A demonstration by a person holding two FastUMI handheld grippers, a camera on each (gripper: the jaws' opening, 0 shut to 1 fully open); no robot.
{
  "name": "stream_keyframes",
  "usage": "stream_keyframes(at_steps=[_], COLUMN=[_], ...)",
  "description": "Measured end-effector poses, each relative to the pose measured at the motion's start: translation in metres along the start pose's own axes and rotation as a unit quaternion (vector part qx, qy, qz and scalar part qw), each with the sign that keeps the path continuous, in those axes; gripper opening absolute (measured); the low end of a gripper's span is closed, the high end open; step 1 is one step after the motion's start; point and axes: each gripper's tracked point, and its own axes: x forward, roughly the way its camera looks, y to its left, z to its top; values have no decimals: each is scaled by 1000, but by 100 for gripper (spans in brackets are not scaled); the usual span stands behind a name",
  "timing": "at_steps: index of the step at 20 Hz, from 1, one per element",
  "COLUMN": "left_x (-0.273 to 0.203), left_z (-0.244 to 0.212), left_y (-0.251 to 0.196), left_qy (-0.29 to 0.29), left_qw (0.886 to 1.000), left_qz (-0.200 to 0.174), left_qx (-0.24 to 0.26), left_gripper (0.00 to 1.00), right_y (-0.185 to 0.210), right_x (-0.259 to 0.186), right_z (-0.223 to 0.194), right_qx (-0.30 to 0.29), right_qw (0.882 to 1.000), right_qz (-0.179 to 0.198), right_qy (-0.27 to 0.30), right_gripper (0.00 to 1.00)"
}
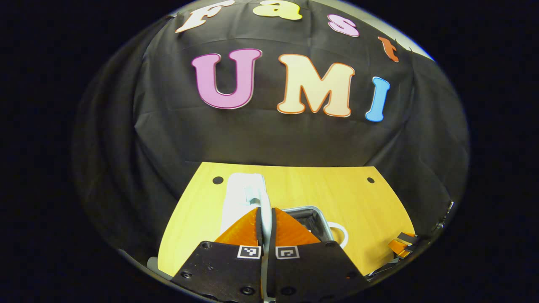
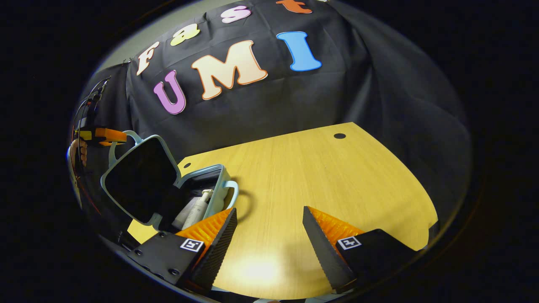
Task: First open the suitcase, pack the skin care products into it, and then close the suitcase.
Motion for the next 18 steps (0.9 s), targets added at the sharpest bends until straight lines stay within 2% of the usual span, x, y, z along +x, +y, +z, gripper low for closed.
stream_keyframes(at_steps=[2, 5, 9, 18], left_x=[7, 27, 49, 99], left_z=[-1, -11, -38, -118], left_y=[-32, -65, -117, -180], left_qy=[6, 17, 50, 112], left_qw=[1000, 999, 996, 988], left_qz=[-24, -38, -78, -96], left_qx=[-7, 15, 15, 44], left_gripper=[0, 0, 0, 0], right_y=[-17, -41, -73, -136], right_x=[-7, -17, -32, -67], right_z=[2, 3, 2, -2], right_qx=[7, 17, 26, 45], right_qw=[1000, 1000, 998, 992], right_qz=[-9, -24, -50, -115], right_qy=[-5, -8, -15, -24], right_gripper=[99, 99, 97, 97])
